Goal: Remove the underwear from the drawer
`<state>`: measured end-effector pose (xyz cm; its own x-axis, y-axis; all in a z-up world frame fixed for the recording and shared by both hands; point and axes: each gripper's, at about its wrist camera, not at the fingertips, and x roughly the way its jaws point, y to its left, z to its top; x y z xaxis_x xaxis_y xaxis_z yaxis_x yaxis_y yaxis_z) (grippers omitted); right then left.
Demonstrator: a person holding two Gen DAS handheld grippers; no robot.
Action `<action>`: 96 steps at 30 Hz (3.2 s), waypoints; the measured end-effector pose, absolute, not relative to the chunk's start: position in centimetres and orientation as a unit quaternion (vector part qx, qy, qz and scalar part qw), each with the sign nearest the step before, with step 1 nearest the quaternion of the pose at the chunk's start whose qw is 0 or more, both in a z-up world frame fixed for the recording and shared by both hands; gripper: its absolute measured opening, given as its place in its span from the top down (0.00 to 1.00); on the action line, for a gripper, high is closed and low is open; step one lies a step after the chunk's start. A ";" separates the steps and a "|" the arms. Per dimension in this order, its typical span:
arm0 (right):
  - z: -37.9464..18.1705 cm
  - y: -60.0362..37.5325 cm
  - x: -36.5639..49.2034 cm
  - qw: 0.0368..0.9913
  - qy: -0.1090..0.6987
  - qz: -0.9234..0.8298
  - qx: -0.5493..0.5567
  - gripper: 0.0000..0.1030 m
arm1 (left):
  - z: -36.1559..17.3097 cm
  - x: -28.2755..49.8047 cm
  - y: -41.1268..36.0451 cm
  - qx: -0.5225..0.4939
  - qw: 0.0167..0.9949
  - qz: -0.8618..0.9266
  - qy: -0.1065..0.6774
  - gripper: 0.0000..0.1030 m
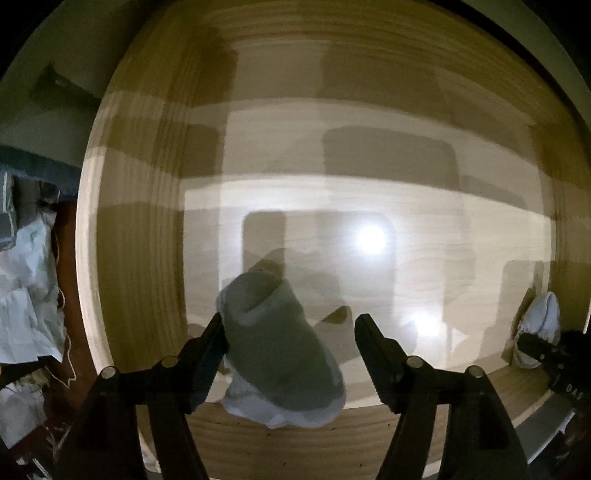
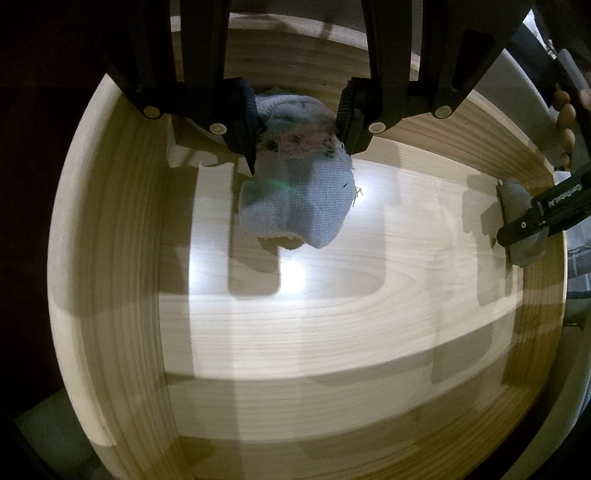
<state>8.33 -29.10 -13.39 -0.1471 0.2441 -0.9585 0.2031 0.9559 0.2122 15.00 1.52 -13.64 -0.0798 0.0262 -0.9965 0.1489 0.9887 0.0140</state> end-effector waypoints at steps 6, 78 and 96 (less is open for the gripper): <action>-13.4 -29.2 8.2 0.636 0.757 0.016 0.150 0.70 | -14.1 15.1 0.8 0.072 0.672 -0.035 0.736 0.31; -13.1 -29.1 8.7 0.635 0.757 0.016 0.152 0.69 | 15.8 14.1 -0.2 0.063 0.907 -0.103 0.403 0.67; -13.1 -29.9 8.7 0.634 0.754 0.017 0.170 0.68 | 14.0 26.5 -5.0 0.051 0.896 -0.149 0.416 0.67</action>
